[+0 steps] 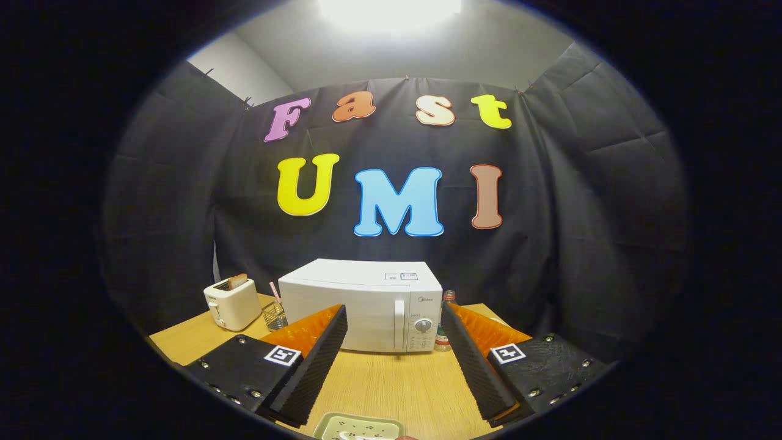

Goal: Open the microwave, put the food inside, and close the microwave door.

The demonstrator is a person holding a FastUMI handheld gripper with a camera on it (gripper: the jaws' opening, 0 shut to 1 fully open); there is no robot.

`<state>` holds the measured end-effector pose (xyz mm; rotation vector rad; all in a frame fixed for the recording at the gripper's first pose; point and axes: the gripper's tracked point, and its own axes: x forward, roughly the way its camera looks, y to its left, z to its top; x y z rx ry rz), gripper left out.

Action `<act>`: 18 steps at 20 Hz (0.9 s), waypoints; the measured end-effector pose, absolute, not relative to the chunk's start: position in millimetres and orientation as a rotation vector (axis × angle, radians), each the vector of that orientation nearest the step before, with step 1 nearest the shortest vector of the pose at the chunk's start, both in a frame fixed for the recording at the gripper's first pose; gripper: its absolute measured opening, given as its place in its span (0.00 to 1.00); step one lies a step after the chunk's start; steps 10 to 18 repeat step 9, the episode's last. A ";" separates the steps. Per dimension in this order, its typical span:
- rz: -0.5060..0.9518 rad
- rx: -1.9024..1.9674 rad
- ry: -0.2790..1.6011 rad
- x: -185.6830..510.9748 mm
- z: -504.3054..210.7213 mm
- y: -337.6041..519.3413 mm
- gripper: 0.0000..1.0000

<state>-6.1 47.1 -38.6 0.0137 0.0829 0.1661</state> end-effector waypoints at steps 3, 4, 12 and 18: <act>0.175 0.014 0.079 -5.5 -39.3 45.8 0.97; 0.179 0.014 0.080 -5.4 -39.8 46.4 0.97; 0.198 0.004 0.072 -4.7 -39.4 47.5 0.97; 0.198 0.004 0.072 -4.7 -39.4 47.5 0.97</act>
